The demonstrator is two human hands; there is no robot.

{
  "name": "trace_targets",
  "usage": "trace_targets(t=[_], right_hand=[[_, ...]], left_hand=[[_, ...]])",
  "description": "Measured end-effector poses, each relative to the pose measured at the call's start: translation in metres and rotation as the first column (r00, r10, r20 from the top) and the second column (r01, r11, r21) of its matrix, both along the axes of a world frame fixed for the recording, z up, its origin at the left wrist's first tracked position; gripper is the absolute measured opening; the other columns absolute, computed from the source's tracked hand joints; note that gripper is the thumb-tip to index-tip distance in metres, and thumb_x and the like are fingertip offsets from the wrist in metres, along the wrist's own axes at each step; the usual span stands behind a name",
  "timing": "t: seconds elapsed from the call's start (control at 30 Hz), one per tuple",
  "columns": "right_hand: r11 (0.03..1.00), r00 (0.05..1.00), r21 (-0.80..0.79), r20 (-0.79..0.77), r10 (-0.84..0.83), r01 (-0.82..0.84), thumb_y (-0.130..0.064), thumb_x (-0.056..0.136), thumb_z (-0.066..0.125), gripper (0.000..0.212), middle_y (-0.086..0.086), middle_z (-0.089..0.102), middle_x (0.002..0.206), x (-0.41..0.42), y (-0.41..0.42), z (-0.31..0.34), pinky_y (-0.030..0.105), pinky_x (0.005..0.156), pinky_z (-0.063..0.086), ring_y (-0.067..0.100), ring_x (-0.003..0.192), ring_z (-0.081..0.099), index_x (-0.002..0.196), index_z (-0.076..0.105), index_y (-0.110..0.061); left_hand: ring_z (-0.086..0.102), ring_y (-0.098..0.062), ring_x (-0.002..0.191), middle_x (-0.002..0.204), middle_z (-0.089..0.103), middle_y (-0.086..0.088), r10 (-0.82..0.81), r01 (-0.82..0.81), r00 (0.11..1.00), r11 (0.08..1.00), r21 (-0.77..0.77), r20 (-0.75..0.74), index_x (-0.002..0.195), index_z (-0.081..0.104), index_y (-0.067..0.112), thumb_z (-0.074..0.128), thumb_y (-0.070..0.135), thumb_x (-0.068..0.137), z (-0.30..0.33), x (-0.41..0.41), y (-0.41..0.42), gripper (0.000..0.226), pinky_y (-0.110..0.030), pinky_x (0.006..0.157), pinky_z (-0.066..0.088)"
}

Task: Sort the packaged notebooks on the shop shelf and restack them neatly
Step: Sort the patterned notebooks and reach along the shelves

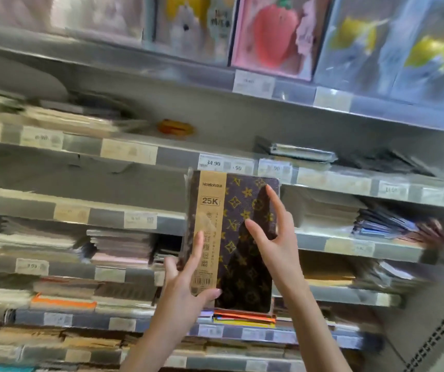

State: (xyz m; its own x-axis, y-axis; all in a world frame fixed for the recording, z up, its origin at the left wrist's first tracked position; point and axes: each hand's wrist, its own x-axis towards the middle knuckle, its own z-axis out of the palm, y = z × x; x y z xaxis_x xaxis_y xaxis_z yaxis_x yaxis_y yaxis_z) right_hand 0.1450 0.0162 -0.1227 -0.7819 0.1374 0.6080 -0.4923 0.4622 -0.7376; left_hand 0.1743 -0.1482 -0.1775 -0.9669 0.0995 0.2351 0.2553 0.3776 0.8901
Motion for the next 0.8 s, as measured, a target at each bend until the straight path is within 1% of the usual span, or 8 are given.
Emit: trace_targets(t=[0.07, 0.13, 0.2, 0.27, 0.43, 0.63, 0.73, 0.8], right_hand=[[1.000, 1.000, 0.020, -0.018, -0.020, 0.020, -0.031, 0.086, 0.064, 0.065, -0.012, 0.044, 0.128, -0.007, 0.009, 0.022, 0.042, 0.107, 0.036, 0.008, 0.124, 0.040, 0.134, 0.028, -0.058], [1.000, 0.999, 0.025, -0.041, -0.016, 0.017, -0.031, 0.087, 0.063, 0.063, -0.015, 0.045, 0.131, -0.015, 0.018, 0.043, 0.041, 0.108, 0.035, 0.006, 0.125, 0.040, 0.134, 0.030, -0.056], [0.999, 0.999, 0.029, -0.051, 0.020, -0.018, -0.028, 0.088, 0.062, 0.060, -0.024, 0.042, 0.132, -0.022, 0.027, 0.065, 0.034, 0.109, 0.033, -0.006, 0.123, 0.038, 0.137, 0.033, -0.049], [0.998, 0.997, 0.007, -0.042, 0.063, -0.062, -0.023, 0.090, 0.060, 0.058, -0.029, 0.040, 0.129, -0.030, 0.036, 0.085, 0.029, 0.109, 0.033, -0.015, 0.119, 0.038, 0.139, 0.035, -0.041], [0.998, 0.998, -0.010, -0.003, 0.070, -0.070, -0.022, 0.092, 0.056, 0.053, -0.015, 0.041, 0.137, -0.055, 0.062, 0.123, 0.021, 0.102, 0.028, -0.004, 0.123, 0.032, 0.140, 0.039, -0.033], [0.997, 0.995, -0.050, 0.069, 0.066, -0.063, -0.025, 0.091, 0.054, 0.044, -0.004, 0.044, 0.143, -0.087, 0.095, 0.136, 0.035, 0.110, 0.031, 0.013, 0.134, 0.037, 0.134, 0.046, -0.030], [0.995, 0.996, -0.067, 0.035, 0.078, -0.075, -0.028, 0.088, 0.054, 0.039, 0.002, 0.037, 0.148, -0.092, 0.102, 0.138, 0.042, 0.115, 0.021, 0.016, 0.144, 0.016, 0.127, 0.051, -0.033], [0.990, 0.995, -0.107, 0.023, 0.098, -0.095, -0.032, 0.085, 0.054, 0.030, 0.006, 0.036, 0.149, -0.093, 0.105, 0.145, 0.043, 0.115, 0.021, 0.016, 0.144, 0.012, 0.113, 0.055, -0.042]], left_hand=[[0.030, -0.017, 0.128, 0.129, 0.017, 0.002, -0.004, 0.003, 0.999, 1.000, -0.030, -0.048, 0.128, -0.004, 0.068, 0.073, 0.016, 0.078, 0.020, -0.008, 0.005, 0.105, -0.038, 0.110, 0.027], [0.033, -0.014, 0.118, 0.121, 0.020, 0.002, -0.012, 0.008, 0.997, 0.999, -0.050, -0.077, 0.130, -0.005, 0.066, 0.073, 0.018, 0.078, 0.042, -0.016, 0.012, 0.105, -0.035, 0.109, 0.028], [0.036, -0.010, 0.109, 0.116, 0.021, 0.002, -0.019, 0.015, 0.996, 0.999, -0.051, -0.090, 0.130, -0.005, 0.065, 0.073, 0.021, 0.077, 0.063, -0.025, 0.019, 0.104, -0.034, 0.108, 0.029], [0.040, -0.013, 0.111, 0.119, 0.023, 0.000, -0.031, 0.027, 0.995, 0.999, -0.042, -0.100, 0.132, -0.002, 0.064, 0.074, 0.022, 0.077, 0.081, -0.033, 0.027, 0.103, -0.034, 0.108, 0.031], [0.044, -0.009, 0.097, 0.113, 0.034, 0.000, 0.002, -0.009, 0.988, 0.999, -0.042, -0.152, 0.136, 0.006, 0.060, 0.076, 0.029, 0.074, 0.117, -0.055, 0.045, 0.099, -0.034, 0.103, 0.036], [0.052, -0.008, 0.105, 0.123, 0.050, 0.006, 0.055, -0.057, 0.953, 0.998, 0.003, -0.298, 0.134, 0.011, 0.063, 0.077, 0.037, 0.070, 0.143, -0.080, 0.063, 0.095, -0.028, 0.090, 0.045], [0.056, -0.004, 0.097, 0.122, 0.053, 0.007, 0.089, -0.084, 0.927, 0.996, 0.028, -0.365, 0.135, 0.014, 0.060, 0.077, 0.040, 0.071, 0.160, -0.087, 0.071, 0.092, -0.009, 0.070, 0.040], [0.053, 0.000, 0.090, 0.118, 0.047, 0.007, 0.139, -0.119, 0.908, 0.990, 0.075, -0.394, 0.140, 0.022, 0.051, 0.075, 0.037, 0.073, 0.172, -0.087, 0.078, 0.087, -0.005, 0.064, 0.034]])
